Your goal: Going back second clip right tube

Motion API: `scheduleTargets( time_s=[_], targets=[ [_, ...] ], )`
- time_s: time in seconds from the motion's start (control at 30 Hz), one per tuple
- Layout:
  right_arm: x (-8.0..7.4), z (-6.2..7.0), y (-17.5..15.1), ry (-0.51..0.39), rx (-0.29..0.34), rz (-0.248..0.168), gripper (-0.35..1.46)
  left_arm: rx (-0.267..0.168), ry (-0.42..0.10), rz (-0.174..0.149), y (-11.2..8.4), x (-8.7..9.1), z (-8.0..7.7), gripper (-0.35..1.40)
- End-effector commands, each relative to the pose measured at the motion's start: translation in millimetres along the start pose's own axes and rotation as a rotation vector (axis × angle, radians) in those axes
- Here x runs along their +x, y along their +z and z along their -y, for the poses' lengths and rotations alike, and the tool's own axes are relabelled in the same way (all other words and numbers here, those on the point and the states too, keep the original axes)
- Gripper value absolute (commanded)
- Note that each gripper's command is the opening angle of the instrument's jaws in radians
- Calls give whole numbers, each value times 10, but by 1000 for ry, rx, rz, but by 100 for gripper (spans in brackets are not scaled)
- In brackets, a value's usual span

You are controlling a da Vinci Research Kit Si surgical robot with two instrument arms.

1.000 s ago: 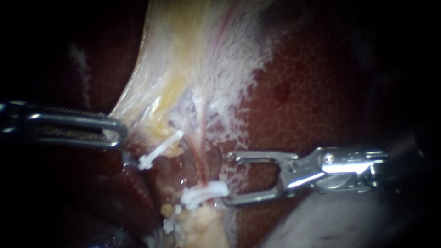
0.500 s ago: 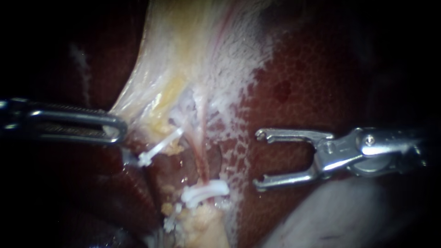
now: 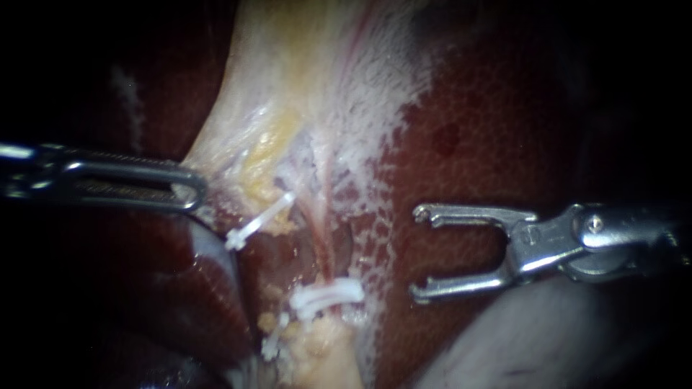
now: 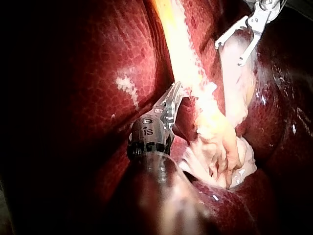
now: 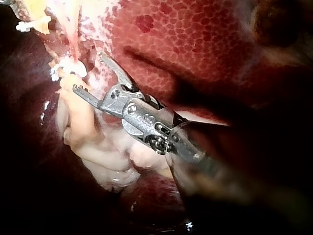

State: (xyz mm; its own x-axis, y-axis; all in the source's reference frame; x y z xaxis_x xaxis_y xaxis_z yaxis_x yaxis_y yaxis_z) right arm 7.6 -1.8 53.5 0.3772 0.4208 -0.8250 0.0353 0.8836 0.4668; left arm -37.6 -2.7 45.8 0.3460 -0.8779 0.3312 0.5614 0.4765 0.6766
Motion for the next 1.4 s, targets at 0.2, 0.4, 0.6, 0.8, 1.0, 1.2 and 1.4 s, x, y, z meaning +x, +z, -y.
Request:
scheduleTargets(
  time_s=[0.2, 0.4, 0.6, 0.8, 1.0, 1.2, 1.4],
  targets=[
    [0, 0, -1, 0, 1, 0, 60, 16, 8, -11, 34, 10, 3, -35],
    [0, 1, -2, 0, 1, 0, 60, 28, 12, -19, 64, 11, 10, -35],
    [0, 2, -2, 0, 1, 0, 60, 44, -1, -1, 67, -6, 15, -35],
    [0, 2, -2, 0, 1, 0, 60, 47, 2, 14, 69, -10, 17, -35],
    [0, 2, -2, 0, 1, 0, 60, 50, 7, 23, 71, -12, 19, -35],
    [0, 2, -2, -6, 1, 0, 60, 51, 7, 26, 71, -12, 19, -35],
    [0, 2, -2, -6, 1, 0, 60, 52, 8, 26, 73, -10, 15, -35]
  ],
)
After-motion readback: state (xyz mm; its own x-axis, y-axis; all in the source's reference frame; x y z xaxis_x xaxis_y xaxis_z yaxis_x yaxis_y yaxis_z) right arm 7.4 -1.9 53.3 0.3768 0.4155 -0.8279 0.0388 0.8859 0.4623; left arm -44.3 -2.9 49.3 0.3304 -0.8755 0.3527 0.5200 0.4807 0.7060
